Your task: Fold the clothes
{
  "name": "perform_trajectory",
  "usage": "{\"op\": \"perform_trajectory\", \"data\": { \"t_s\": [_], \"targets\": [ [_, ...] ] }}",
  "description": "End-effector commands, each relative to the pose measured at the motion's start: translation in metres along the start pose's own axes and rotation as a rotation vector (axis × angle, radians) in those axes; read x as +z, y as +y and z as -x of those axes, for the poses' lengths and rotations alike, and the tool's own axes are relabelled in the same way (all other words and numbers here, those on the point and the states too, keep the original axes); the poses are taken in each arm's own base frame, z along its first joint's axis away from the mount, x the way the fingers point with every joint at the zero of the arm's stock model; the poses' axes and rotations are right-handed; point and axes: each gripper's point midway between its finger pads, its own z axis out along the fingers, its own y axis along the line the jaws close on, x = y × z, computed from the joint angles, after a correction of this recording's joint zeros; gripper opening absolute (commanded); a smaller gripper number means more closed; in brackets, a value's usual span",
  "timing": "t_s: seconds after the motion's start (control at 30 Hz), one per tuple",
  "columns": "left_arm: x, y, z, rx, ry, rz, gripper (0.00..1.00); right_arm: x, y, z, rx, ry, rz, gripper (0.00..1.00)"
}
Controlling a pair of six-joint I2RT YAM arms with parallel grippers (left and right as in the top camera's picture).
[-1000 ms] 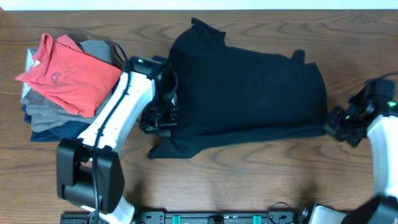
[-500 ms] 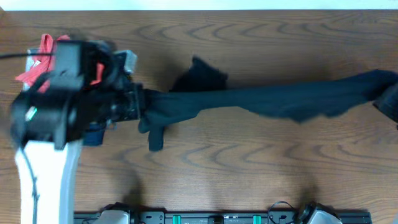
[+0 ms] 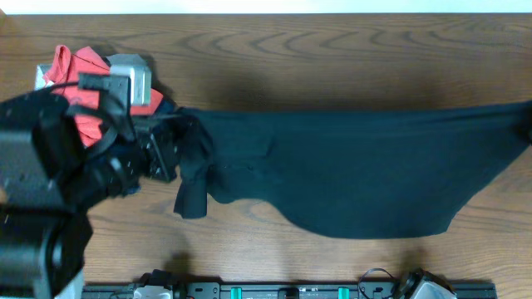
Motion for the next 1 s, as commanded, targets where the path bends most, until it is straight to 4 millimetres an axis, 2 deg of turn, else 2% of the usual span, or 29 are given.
{"op": "perform_trajectory", "data": {
  "t_s": [0.0, 0.17, 0.27, 0.37, 0.47, 0.57, 0.63, 0.7, 0.77, 0.83, 0.9, 0.97],
  "targets": [
    [0.040, 0.027, 0.014, -0.069, 0.059, 0.032, 0.06, 0.038, -0.001, 0.004, -0.021, 0.066, 0.015, 0.01],
    [0.118, 0.071, 0.044, -0.085, 0.084, 0.038, 0.06, 0.104, 0.014, 0.014, -0.054, 0.105, 0.078, 0.01],
    [0.164, 0.094, 0.073, -0.065, 0.017, 0.020, 0.06, 0.144, 0.025, 0.031, -0.052, 0.063, 0.112, 0.01],
    [0.189, 0.101, 0.109, -0.067, -0.105, -0.020, 0.06, 0.165, 0.028, 0.055, -0.007, -0.020, 0.135, 0.01],
    [0.187, 0.088, 0.154, -0.008, -0.281, -0.089, 0.06, 0.161, 0.035, 0.086, 0.008, -0.140, 0.168, 0.01],
    [0.162, 0.061, 0.197, 0.061, -0.445, -0.159, 0.06, 0.141, 0.034, 0.118, 0.033, -0.257, 0.174, 0.01],
    [0.146, 0.046, 0.212, 0.076, -0.490, -0.184, 0.06, 0.130, 0.030, 0.131, 0.039, -0.299, 0.158, 0.01],
    [0.143, 0.039, 0.209, 0.077, -0.465, -0.203, 0.06, 0.128, 0.026, 0.129, 0.032, -0.288, 0.139, 0.01],
    [0.151, 0.048, 0.193, 0.027, -0.388, -0.180, 0.06, 0.133, 0.017, 0.116, 0.016, -0.237, 0.086, 0.01],
    [0.168, 0.068, 0.158, -0.036, -0.239, -0.114, 0.06, 0.144, 0.000, 0.092, -0.004, -0.142, -0.002, 0.01],
    [0.180, 0.086, 0.112, -0.075, -0.067, -0.048, 0.06, 0.154, -0.023, 0.065, -0.012, -0.041, -0.114, 0.01],
    [0.189, 0.103, 0.057, -0.131, 0.137, 0.013, 0.06, 0.164, -0.055, 0.029, -0.008, 0.089, -0.260, 0.01]
  ]
}}
